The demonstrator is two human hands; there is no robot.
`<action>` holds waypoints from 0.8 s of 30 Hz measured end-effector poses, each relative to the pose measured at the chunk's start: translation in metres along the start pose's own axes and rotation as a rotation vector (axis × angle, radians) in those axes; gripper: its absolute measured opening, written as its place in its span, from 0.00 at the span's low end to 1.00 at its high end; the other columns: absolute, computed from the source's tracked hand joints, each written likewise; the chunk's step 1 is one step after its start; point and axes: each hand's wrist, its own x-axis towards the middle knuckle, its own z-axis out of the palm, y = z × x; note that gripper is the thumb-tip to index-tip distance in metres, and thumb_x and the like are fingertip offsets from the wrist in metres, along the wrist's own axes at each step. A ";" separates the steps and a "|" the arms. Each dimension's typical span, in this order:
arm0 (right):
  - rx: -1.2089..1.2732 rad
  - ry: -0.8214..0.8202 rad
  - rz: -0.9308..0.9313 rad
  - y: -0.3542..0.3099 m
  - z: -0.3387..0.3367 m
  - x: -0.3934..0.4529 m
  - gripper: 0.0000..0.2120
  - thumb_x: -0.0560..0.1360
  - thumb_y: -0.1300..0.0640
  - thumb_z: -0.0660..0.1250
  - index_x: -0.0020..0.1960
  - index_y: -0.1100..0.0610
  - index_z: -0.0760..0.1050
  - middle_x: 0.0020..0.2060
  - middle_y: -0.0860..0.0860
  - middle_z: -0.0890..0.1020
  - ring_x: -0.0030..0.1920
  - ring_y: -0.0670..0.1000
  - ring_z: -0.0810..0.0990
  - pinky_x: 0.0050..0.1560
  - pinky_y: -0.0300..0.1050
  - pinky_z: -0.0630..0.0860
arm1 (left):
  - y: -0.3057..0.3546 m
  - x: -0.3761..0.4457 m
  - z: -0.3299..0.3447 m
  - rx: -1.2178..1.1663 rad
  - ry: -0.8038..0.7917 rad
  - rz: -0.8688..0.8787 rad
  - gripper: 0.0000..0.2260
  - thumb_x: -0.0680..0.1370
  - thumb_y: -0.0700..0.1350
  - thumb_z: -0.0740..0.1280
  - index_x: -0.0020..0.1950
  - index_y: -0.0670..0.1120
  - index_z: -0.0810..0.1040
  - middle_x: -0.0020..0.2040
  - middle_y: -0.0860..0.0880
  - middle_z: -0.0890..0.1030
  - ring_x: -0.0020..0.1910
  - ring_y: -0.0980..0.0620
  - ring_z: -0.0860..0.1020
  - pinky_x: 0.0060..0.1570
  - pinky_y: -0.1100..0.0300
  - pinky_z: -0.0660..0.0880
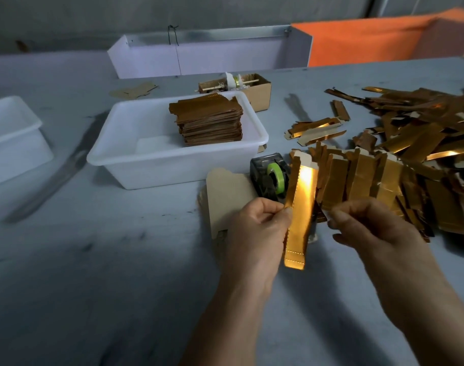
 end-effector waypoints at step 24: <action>-0.269 -0.253 -0.317 -0.031 0.002 0.005 0.15 0.67 0.51 0.67 0.48 0.39 0.64 0.42 0.36 0.79 0.41 0.36 0.78 0.34 0.32 0.74 | 0.008 -0.020 -0.008 -0.247 -0.140 -0.019 0.06 0.77 0.36 0.67 0.43 0.45 0.83 0.39 0.48 0.86 0.39 0.51 0.85 0.41 0.60 0.82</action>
